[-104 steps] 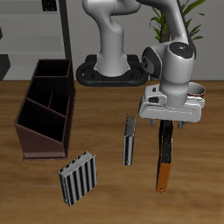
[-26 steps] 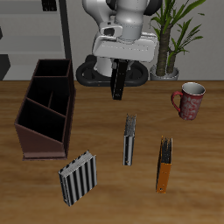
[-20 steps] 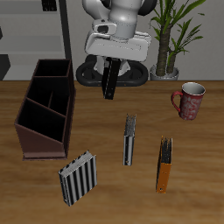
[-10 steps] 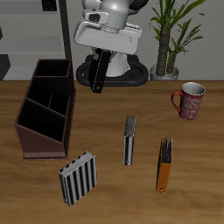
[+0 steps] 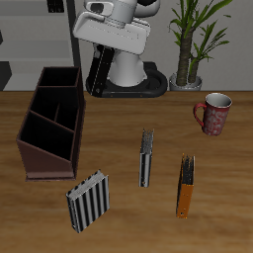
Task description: Place the black book into the right desk caddy's left compartment
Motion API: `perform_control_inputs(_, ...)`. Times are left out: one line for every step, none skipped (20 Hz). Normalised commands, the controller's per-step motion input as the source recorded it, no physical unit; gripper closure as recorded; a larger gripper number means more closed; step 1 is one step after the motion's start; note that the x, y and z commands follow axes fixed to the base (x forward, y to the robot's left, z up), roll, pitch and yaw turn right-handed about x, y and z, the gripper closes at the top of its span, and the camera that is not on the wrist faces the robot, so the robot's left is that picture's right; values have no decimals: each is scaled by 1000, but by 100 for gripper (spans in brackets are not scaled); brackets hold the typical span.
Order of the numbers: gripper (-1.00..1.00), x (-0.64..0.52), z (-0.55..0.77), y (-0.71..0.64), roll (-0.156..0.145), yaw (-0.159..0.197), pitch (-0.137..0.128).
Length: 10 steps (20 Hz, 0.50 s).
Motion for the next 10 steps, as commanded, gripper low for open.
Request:
perform_control_inputs(100,45,217,-379,-46,-38,-7)
perform_control_inputs(100,17,238,-347,-106,-48,-44)
perform_control_inputs(100,74,247,-324,-26,-56,-11)
perform_control_inputs(100,103,270,-272,-105,-30,-86)
perform_control_inputs(100,94,195,-370,-40,-100,29)
perform_control_inputs(100,80,192,-342,-77,-42,-23)
perform_control_inputs(100,141,172,-277,-55,-39,-17)
perform_control_inputs(100,171,90,-275,-65,-17,3)
perform_control_inputs(100,102,152,-274,-74,-17,-12)
perform_control_inputs(100,147,196,-246,-24,-21,-41)
